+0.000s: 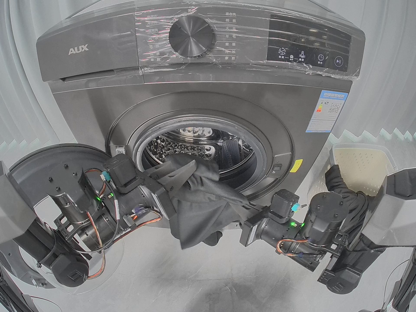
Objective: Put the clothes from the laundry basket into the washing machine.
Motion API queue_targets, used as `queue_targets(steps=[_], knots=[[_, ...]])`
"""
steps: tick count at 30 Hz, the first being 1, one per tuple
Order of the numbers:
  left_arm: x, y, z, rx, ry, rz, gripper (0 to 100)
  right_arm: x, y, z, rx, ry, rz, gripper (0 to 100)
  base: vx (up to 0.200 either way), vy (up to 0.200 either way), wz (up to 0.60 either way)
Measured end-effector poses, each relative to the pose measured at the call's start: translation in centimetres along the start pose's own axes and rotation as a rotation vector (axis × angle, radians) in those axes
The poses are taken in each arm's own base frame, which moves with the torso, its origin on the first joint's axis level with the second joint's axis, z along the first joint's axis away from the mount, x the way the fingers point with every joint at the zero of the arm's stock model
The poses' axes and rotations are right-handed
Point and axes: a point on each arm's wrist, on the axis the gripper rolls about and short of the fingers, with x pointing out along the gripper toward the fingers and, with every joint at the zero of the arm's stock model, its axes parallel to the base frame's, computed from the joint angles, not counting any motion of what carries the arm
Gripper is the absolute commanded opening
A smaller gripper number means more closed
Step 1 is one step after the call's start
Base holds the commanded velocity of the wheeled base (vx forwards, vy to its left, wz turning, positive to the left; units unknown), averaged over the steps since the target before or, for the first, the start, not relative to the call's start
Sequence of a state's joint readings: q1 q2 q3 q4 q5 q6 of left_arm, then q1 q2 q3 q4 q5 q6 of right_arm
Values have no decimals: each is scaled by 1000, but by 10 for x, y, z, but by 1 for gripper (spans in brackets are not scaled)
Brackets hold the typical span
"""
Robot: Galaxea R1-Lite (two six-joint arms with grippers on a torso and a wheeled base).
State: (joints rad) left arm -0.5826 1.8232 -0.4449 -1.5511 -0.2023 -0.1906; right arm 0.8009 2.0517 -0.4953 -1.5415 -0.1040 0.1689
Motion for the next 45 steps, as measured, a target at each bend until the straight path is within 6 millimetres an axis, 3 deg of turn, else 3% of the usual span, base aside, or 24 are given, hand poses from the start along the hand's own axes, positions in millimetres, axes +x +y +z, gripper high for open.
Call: queue_targets(steps=[18,31,38,45], knots=[[-7,10,-6,-3,35,38,100,-29,-7,35,-2,-84,-32,0,0,0,0],[-15,17,-33,-16,150,65,100,-48,2,63,7,-175,6,0,0,0,0],[-19,17,-47,-8,214,58,100,-67,8,66,19,-177,42,0,0,0,0],[-26,12,-59,0,277,36,100,-69,13,73,23,-210,58,0,0,0,0]])
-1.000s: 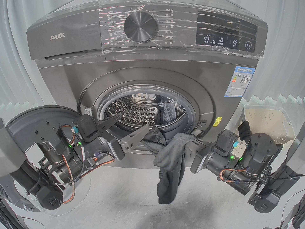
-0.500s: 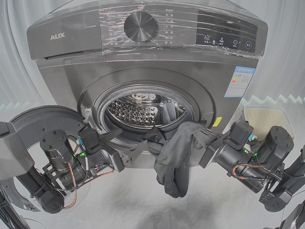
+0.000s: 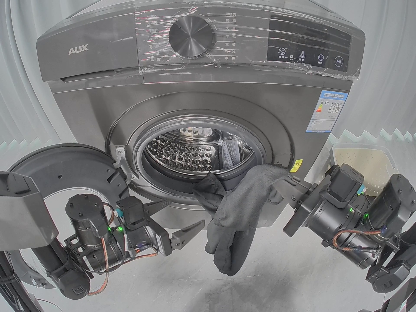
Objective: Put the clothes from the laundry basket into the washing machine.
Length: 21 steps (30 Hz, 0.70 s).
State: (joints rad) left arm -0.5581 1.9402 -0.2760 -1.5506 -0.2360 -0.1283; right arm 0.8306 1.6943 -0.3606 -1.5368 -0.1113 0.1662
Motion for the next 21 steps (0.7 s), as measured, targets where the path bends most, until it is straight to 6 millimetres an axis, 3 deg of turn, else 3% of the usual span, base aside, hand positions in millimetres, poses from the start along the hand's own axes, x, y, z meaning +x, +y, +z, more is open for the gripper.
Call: queue_targets(steps=[9,16,21], knots=[[-6,-7,-9,6,48,-49,100,4,13,5,12,-29,48,0,0,0,0],[-13,-12,4,18,6,-103,100,6,14,-1,11,-6,50,0,0,0,0],[-12,-17,15,36,-43,-132,100,19,14,-14,4,20,43,0,0,0,0]])
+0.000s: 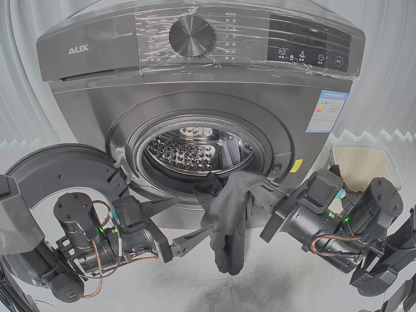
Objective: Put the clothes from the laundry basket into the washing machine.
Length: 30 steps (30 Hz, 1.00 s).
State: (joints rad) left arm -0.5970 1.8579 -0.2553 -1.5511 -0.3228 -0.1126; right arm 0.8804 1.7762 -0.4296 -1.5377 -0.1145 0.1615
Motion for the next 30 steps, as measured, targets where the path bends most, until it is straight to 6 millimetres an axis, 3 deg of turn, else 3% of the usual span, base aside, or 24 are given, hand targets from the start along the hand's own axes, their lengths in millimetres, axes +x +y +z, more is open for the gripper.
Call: queue_targets(steps=[11,20,30], knots=[[28,-3,18,74,-99,-36,100,21,3,-17,-4,24,4,0,0,0,0],[57,-3,5,102,-86,-38,100,23,4,-22,-4,35,7,0,0,0,0],[75,4,-6,102,-73,-30,100,22,5,-23,-1,41,11,0,0,0,0]])
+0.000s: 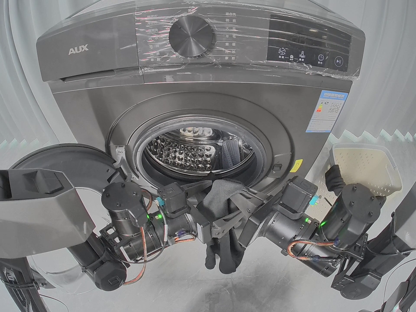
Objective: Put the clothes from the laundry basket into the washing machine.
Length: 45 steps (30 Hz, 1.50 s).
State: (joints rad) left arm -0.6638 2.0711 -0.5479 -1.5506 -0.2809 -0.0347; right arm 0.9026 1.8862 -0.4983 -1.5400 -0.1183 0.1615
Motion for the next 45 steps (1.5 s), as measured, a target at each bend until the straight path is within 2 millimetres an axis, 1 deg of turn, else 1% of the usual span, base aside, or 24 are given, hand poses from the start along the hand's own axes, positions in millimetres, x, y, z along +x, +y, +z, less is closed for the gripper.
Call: queue_targets(steps=[1,2,8,15,16,21,26,28,32,36,40,43,45], knots=[[1,0,-1,-1,2,1,100,0,0,0,1,1,1,0,0,0,0],[2,1,-2,-1,4,1,0,0,0,0,1,1,1,0,0,0,0],[9,4,-6,15,2,16,0,-1,2,-1,6,4,6,0,0,0,0],[12,4,-10,13,8,22,0,-1,4,-2,12,7,13,0,0,0,0],[12,4,-11,13,9,22,0,-1,4,-2,13,8,14,100,0,0,0],[9,4,-12,13,21,25,0,-2,2,-1,26,7,9,100,0,0,0],[1,5,-8,13,22,35,0,-4,-11,1,27,3,-36,100,0,0,0],[-5,5,-4,13,21,41,0,-7,-21,2,21,7,-70,100,0,0,0],[-22,3,8,12,12,48,0,-21,-43,3,8,29,-146,100,0,0,0],[-40,0,22,11,-12,49,0,-32,-56,1,0,57,-197,100,0,0,0],[-60,-7,36,-8,-41,27,0,-39,-66,-6,-4,97,-240,100,0,0,0],[-70,-10,45,-17,-66,13,0,-40,-71,-16,-6,141,-263,100,0,0,0],[-73,-11,48,-19,-76,9,0,-39,-73,-22,-7,162,-269,100,0,0,0]])
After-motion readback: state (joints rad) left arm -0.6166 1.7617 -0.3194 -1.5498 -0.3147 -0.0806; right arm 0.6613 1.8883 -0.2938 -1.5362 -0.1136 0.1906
